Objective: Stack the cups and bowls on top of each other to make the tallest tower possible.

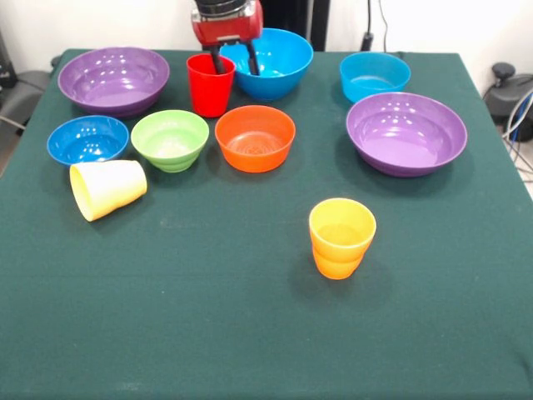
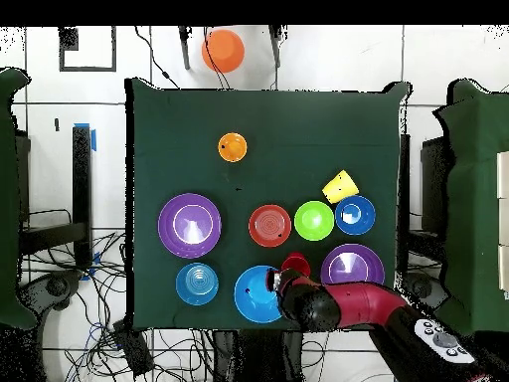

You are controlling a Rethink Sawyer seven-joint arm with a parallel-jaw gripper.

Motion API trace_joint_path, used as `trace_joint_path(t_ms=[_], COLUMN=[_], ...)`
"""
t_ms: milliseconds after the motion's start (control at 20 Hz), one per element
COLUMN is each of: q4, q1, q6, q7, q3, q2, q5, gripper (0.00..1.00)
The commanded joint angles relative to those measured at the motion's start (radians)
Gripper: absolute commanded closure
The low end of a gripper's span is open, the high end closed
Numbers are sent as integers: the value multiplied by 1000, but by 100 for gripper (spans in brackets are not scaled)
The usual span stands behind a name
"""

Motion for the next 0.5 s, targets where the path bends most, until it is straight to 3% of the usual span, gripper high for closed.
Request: trace_joint_path(t_ms=[50, 500], q4=[-145, -129], q1=[-2, 0], q6=[-28, -16], q7=[11, 14], q3=[12, 14], q2=[103, 80], q5=[-46, -39], gripper=[0, 0])
